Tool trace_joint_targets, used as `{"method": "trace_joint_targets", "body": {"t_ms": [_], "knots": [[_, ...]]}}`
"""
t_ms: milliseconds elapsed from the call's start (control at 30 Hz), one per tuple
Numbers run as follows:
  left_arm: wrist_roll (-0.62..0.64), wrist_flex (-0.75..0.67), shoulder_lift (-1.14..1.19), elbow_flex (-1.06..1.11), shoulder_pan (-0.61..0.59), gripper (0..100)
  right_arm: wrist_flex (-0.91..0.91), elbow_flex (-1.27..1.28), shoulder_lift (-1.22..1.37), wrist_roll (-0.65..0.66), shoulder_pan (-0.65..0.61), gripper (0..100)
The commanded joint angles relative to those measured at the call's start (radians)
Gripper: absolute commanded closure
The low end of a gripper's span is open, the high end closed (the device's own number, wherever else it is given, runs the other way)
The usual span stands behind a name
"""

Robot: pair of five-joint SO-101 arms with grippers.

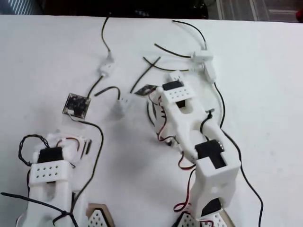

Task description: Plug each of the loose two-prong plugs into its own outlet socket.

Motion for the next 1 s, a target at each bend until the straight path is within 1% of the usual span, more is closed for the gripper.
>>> {"method": "trace_joint_targets", "body": {"t_ms": [0,167,267,367,667,800,967], "knots": [[-0.011,-0.017,-0.019,-0.006,-0.002,81,-0.002,-0.038,-0.008,0.005,-0.005,90.4],[-0.011,-0.017,-0.019,-0.006,-0.002,81,-0.028,-0.034,-0.008,0.006,-0.004,91.8],[-0.011,-0.017,-0.019,-0.006,-0.002,81,-0.022,-0.032,-0.008,0.054,-0.002,92.2],[-0.011,-0.017,-0.019,-0.006,-0.002,81,-0.022,-0.032,-0.008,0.068,0.002,98.6],[-0.011,-0.017,-0.019,-0.006,-0.002,81,0.031,-0.031,-0.008,0.066,0.002,92.1],[-0.011,-0.017,-0.019,-0.005,-0.002,81,0.031,-0.031,-0.008,0.066,0.004,94.6],[-0.011,-0.017,-0.019,-0.005,-0.002,81,0.031,-0.031,-0.002,0.066,0.004,95.0]]}}
